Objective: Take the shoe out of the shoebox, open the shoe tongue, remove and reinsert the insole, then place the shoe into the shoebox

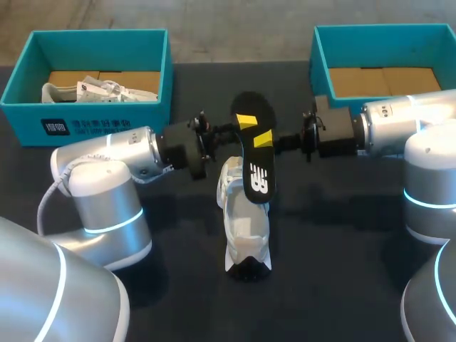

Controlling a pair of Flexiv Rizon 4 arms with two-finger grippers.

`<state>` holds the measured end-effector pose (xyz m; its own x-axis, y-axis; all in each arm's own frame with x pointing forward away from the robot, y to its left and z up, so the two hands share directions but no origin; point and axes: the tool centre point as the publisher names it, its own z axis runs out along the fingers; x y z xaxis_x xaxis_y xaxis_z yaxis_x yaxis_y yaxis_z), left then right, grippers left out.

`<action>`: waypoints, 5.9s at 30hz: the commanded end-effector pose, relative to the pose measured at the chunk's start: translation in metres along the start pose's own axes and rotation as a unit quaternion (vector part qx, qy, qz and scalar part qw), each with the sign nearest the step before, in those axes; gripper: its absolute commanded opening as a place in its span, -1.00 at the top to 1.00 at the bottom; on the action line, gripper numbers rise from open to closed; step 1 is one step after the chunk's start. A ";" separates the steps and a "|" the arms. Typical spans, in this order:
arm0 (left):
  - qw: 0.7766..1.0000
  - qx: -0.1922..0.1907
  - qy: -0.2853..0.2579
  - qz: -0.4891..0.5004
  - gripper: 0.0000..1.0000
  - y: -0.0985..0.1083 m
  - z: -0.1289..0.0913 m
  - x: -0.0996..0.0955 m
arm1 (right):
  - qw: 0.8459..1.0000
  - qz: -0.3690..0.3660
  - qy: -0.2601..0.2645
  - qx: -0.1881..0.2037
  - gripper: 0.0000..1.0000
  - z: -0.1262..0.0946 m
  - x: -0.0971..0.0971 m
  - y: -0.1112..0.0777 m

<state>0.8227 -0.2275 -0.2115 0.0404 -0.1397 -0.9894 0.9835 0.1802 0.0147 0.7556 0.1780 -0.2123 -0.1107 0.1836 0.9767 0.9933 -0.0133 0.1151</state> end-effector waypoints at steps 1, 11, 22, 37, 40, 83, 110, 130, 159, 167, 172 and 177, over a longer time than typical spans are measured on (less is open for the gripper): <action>1.000 0.005 0.001 0.000 0.68 0.000 0.002 0.000 | 1.000 0.000 0.000 -0.002 1.00 0.002 0.000 -0.001; 1.000 0.017 0.002 0.002 0.79 -0.003 0.001 0.000 | 1.000 0.000 0.000 -0.002 1.00 0.002 0.000 -0.001; 0.999 0.033 0.004 0.009 0.62 -0.006 0.001 0.001 | 1.000 0.000 0.000 -0.002 1.00 0.002 0.000 -0.001; 0.999 0.042 0.007 0.010 1.00 -0.009 0.004 0.002 | 1.000 0.000 0.000 -0.002 1.00 0.002 0.000 -0.001; 0.999 0.041 0.007 0.010 1.00 -0.009 0.004 0.002 | 1.000 0.000 0.000 -0.002 1.00 0.002 0.000 -0.001; 0.964 0.180 0.176 -0.087 1.00 -0.100 -0.108 -0.025 | 0.958 -0.023 -0.276 0.075 -1.00 -0.114 -0.009 -0.097; 0.926 0.234 0.219 -0.201 1.00 -0.164 -0.118 -0.011 | 0.927 -0.147 -0.308 0.155 -1.00 -0.114 -0.023 -0.130; 0.863 0.223 0.176 -0.418 1.00 -0.198 -0.113 0.005 | 0.840 -0.377 -0.293 0.258 -1.00 -0.100 -0.061 -0.161; 0.840 0.184 0.164 -0.483 1.00 -0.210 -0.106 0.022 | 0.797 -0.439 -0.319 0.267 -1.00 -0.064 -0.090 -0.162; 0.837 0.173 0.156 -0.496 1.00 -0.208 -0.103 0.030 | 0.792 -0.442 -0.326 0.265 -1.00 -0.054 -0.108 -0.158; 0.833 0.168 0.160 -0.503 1.00 -0.208 -0.102 0.036 | 0.788 -0.442 -0.334 0.269 -1.00 -0.048 -0.119 -0.154; 0.829 0.165 0.161 -0.509 1.00 -0.208 -0.102 0.038 | 0.783 -0.442 -0.357 0.253 -1.00 -0.047 -0.124 -0.149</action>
<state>0.6012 -0.1692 -0.2653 -0.8360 0.2225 -0.5015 0.4773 -0.1559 -0.8648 0.6182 0.1005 -0.3359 -0.8964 0.3952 0.2007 0.4431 0.7871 0.4291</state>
